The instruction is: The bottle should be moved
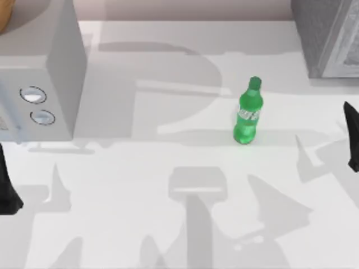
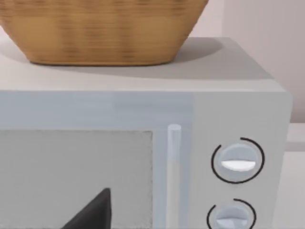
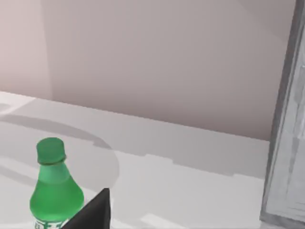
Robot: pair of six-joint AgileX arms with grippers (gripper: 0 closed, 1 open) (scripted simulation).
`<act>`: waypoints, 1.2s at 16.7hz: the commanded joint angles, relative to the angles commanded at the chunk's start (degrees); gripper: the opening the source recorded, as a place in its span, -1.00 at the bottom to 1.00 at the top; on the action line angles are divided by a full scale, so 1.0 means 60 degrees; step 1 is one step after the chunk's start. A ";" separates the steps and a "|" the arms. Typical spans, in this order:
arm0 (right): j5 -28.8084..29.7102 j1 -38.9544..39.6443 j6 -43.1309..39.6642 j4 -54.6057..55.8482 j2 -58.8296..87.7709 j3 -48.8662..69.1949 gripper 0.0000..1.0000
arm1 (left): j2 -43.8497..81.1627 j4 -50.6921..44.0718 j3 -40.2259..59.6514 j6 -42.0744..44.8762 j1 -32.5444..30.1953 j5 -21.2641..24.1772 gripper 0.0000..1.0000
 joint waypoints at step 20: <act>-0.2963 0.0777 -0.0293 0.8098 1.0602 0.1815 1.00 | 0.0000 0.0000 0.0000 0.0000 0.0000 0.0000 1.00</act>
